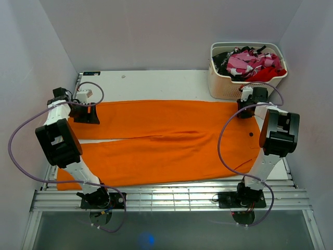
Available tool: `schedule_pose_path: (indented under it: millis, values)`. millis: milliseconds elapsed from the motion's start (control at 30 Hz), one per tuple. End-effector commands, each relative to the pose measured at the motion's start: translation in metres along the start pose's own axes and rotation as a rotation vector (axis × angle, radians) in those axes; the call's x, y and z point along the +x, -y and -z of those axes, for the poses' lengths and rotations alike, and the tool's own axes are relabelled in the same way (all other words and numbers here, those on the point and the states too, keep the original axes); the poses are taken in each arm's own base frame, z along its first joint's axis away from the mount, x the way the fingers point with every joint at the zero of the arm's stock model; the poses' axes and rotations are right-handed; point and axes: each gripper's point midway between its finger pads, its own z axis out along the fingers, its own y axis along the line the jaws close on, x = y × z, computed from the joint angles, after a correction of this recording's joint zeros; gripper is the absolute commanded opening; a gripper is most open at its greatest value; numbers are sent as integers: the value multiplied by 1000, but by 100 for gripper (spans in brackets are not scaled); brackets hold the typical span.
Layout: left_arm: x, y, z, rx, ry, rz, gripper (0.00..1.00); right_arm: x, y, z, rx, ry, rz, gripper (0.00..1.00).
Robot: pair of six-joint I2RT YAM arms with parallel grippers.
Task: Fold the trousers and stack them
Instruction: Flatten the trousers out
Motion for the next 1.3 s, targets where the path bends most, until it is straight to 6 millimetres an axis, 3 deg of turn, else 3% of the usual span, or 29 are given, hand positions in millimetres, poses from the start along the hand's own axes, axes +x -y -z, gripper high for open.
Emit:
schedule_pose_path:
  millis: [0,100,233,400,533,633,767,867,900,933,1000,1067,1100,1133,1167,1200,1267]
  values:
    - [-11,-3,-3,9,22,-12,79,91,33,24,110,-269,54,20]
    - [1,-9,-18,10,-24,5,76,120,37,41,91,-323,92,18]
    - [28,-15,-39,9,-101,12,73,132,39,63,65,-308,164,17]
    - [77,-11,-59,23,-228,11,65,121,27,74,-17,-247,260,20]
    - [99,0,-52,41,-276,-17,55,110,28,78,-37,-235,283,20]
    - [72,6,-33,30,-178,-74,54,100,30,81,-43,-221,287,19]
    - [2,4,-17,-11,6,-105,55,82,28,86,-64,-179,282,17]
    - [-32,-2,-27,-8,53,-85,56,33,30,104,-90,16,219,17]
    - [-31,-6,-41,-1,30,-67,56,17,32,110,-70,65,183,20]
    - [-45,-11,-43,-9,53,-74,56,2,35,111,-59,125,188,21]
    - [-47,-13,-64,2,32,-47,56,-10,37,106,-55,164,171,25]
    - [-57,-16,-74,-9,33,-53,56,-13,43,98,-38,150,173,27]
    - [-57,-19,-78,-11,28,-41,56,-6,47,85,-52,119,166,31]
    - [-53,-23,-85,-10,14,-29,56,-18,56,85,-34,125,201,33]
    - [-55,-24,-87,-14,16,-34,56,-14,58,81,-47,96,207,36]
    - [-55,-26,-89,-17,13,-38,56,-6,62,71,-61,63,212,46]
    - [-50,-28,-92,-23,-1,-43,56,-12,74,69,-53,55,272,55]
